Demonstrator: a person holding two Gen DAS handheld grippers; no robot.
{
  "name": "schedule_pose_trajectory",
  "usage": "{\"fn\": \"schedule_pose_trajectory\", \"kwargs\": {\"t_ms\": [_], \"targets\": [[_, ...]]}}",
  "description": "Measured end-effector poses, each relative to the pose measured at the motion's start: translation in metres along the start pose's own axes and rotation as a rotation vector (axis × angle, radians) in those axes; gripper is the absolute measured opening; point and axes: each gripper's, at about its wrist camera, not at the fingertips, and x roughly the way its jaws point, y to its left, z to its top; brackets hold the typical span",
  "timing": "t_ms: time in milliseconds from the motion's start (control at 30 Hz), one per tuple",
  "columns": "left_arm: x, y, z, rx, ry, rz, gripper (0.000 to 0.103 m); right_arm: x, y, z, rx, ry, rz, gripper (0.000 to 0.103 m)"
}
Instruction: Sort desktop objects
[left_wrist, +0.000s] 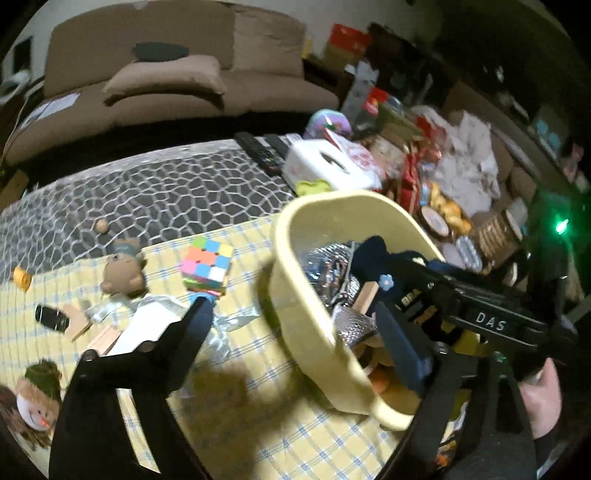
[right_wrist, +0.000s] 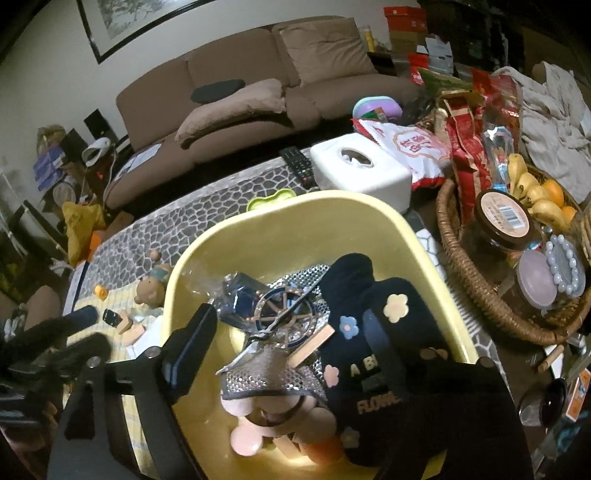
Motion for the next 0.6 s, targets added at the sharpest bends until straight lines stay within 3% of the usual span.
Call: {"fn": "schedule_pose_trajectory", "kwargs": {"t_ms": [133,367,600], "targets": [[-0.016,0.023,-0.006,-0.049,-0.026,0.002,0.100,0.002,0.015,-0.001,-0.033,-0.001,0.004,0.103],[-0.034,0.061,-0.029,-0.103,-0.053,0.053,0.103,0.004,0.047,-0.002,-0.088,-0.003,0.030,0.102],[-0.012,0.092,-0.068,-0.152,0.019,0.081,0.103,-0.006,0.077,0.001,-0.087,-0.041,0.107,0.102]]}}
